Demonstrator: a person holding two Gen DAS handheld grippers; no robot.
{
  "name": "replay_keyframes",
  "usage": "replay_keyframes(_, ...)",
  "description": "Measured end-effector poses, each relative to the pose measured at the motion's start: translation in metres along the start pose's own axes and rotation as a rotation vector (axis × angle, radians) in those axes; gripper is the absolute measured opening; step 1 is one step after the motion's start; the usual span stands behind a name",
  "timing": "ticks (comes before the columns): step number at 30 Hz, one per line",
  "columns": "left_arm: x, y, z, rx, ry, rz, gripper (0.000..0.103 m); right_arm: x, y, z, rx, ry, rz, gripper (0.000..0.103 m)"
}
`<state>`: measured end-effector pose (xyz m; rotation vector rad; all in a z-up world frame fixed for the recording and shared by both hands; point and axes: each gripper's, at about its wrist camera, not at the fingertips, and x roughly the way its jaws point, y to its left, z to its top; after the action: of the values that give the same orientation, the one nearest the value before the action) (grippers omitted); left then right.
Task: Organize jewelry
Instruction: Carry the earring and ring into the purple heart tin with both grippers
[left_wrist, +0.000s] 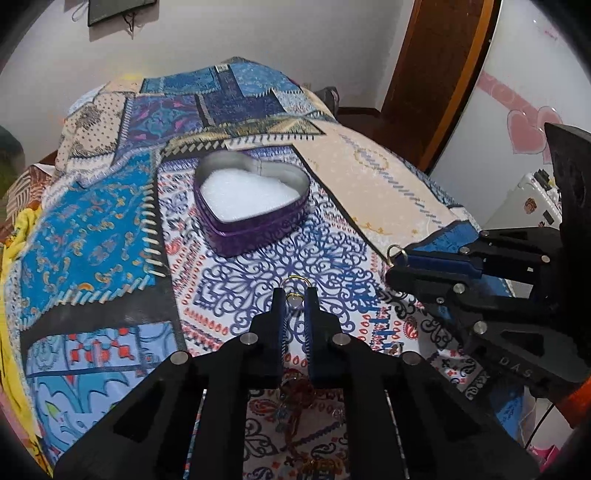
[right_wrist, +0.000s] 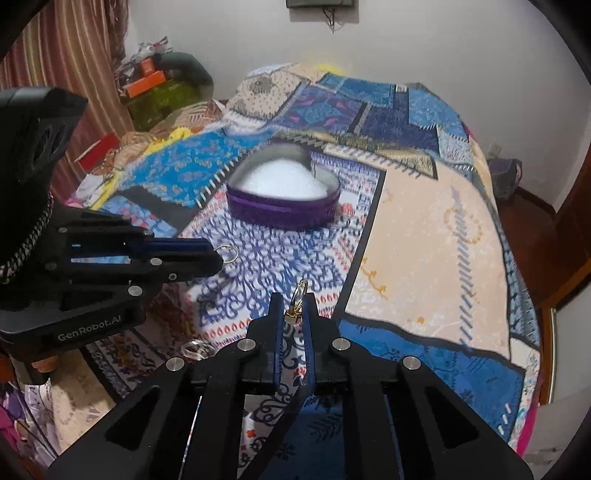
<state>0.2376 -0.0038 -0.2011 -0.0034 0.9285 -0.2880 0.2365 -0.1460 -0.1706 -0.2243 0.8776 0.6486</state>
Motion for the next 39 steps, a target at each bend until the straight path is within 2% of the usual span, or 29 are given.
replay_keyframes(14,-0.061,0.013,0.027,-0.011,-0.189,0.065,0.008,-0.041,0.003,0.04,0.006,-0.169,-0.053,0.009)
replay_keyframes(23,-0.06,0.031,0.046,-0.028,-0.229,0.096,0.008,-0.036,0.001,0.065,0.007,-0.231,-0.066,0.009)
replay_keyframes(27,-0.049,0.038,0.052,-0.026,-0.223,0.105,0.008,-0.022,0.003,0.07,-0.024,-0.228,-0.1,0.009)
replay_keyframes(39,0.0,0.048,0.061,-0.025,-0.132,0.062,0.008,0.032,-0.009,0.079,-0.029,-0.089,0.011,0.009)
